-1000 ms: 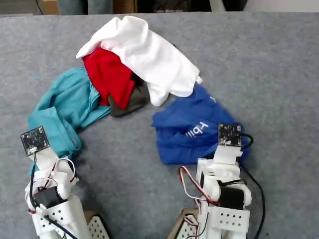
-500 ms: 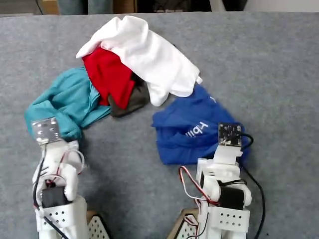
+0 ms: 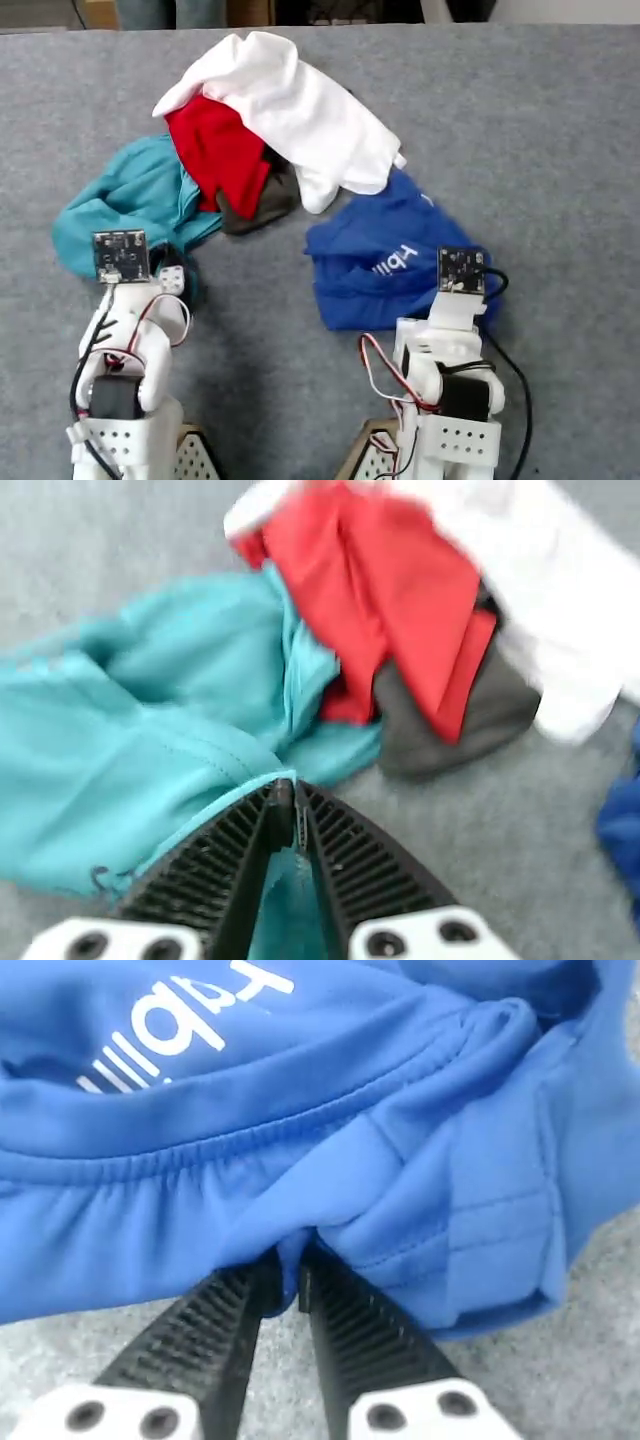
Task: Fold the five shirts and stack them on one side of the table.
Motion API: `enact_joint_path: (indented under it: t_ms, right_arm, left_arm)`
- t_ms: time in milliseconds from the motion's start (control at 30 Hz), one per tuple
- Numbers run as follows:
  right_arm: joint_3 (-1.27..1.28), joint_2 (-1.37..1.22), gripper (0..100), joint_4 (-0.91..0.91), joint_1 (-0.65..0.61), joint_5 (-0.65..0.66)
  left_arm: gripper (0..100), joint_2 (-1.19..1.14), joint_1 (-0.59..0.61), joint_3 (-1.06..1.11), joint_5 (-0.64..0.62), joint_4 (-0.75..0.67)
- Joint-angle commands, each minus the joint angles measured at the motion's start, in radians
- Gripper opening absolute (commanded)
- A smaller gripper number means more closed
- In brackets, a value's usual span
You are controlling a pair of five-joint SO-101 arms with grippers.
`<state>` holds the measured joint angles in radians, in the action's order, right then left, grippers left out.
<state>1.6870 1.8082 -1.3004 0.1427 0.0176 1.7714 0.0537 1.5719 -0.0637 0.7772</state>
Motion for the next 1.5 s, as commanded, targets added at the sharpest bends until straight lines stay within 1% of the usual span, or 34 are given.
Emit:
enact_joint_path:
  t_ms: [0,33,100,200,267,433,567,667,767,800,833,900,933,967,1033,1100,1167,1233,1367,1400,1433,1467]
  right_arm:
    - [-0.002,0.084,1.5,-0.003,-0.011,-0.006]
    - [-0.002,0.084,1.5,-0.003,-0.011,-0.006]
    - [-0.002,0.084,1.5,-0.003,-0.011,-0.006]
    - [-0.002,0.084,1.5,-0.003,-0.011,-0.006]
    - [-0.002,0.084,1.5,-0.003,-0.011,-0.006]
    - [-0.002,0.084,1.5,-0.003,-0.011,-0.006]
    - [-0.002,0.084,1.5,-0.003,-0.011,-0.006]
    - [-0.002,0.084,1.5,-0.003,-0.011,-0.006]
    - [-0.002,0.084,1.5,-0.003,-0.011,-0.006]
    - [-0.002,0.084,1.5,-0.003,-0.011,-0.006]
    - [-0.002,0.084,1.5,-0.003,-0.011,-0.006]
    - [-0.002,0.084,1.5,-0.003,-0.011,-0.006]
    - [-0.002,0.084,1.5,-0.003,-0.011,-0.006]
    - [-0.002,0.084,1.5,-0.003,-0.011,-0.006]
    - [-0.002,0.084,1.5,-0.003,-0.011,-0.006]
    - [-0.002,0.084,1.5,-0.003,-0.011,-0.006]
    - [-0.002,0.084,1.5,-0.003,-0.011,-0.006]
    - [-0.002,0.084,1.5,-0.003,-0.011,-0.006]
    - [-0.002,0.084,1.5,-0.003,-0.011,-0.006]
    - [-0.002,0.084,1.5,-0.003,-0.011,-0.006]
    - [-0.002,0.084,1.5,-0.003,-0.011,-0.006]
    - [-0.002,0.084,1.5,-0.003,-0.011,-0.006]
  left_arm:
    - [3,0.011,-0.005,-0.139,0.008,-0.018]
    - [4,0.011,-0.007,-0.159,0.008,-0.018]
    - [11,0.011,-0.008,-0.200,0.008,0.005]
    - [24,0.011,-0.015,-0.295,0.002,0.135]
    - [30,0.011,-0.012,-0.372,0.000,0.218]
    - [31,0.011,-0.004,-0.509,0.003,0.365]
    - [31,0.011,-0.002,-0.504,0.002,0.463]
    - [31,0.011,0.041,-0.490,0.000,0.502]
    - [31,0.011,0.067,-0.441,-0.002,0.500]
    - [30,0.011,0.067,-0.417,-0.009,0.500]
    - [27,0.011,0.067,-0.392,-0.025,0.496]
    - [15,0.006,0.065,-0.338,-0.038,0.453]
    - [6,0.011,0.071,-0.315,-0.040,0.411]
    - [1,0.011,0.079,-0.298,-0.040,0.371]
    - [8,0.011,0.087,-0.271,-0.049,0.339]
    - [9,0.011,0.065,-0.228,-0.049,0.327]
    - [7,0.011,0.079,-0.166,-0.049,0.292]
    - [7,0.011,0.160,-0.081,-0.049,0.206]
    - [7,0.011,0.403,0.074,-0.032,0.014]
    - [8,0.008,0.433,0.107,0.002,-0.023]
    - [11,0.002,0.444,0.128,0.064,-0.040]
    - [14,-0.003,0.449,0.131,0.160,-0.021]
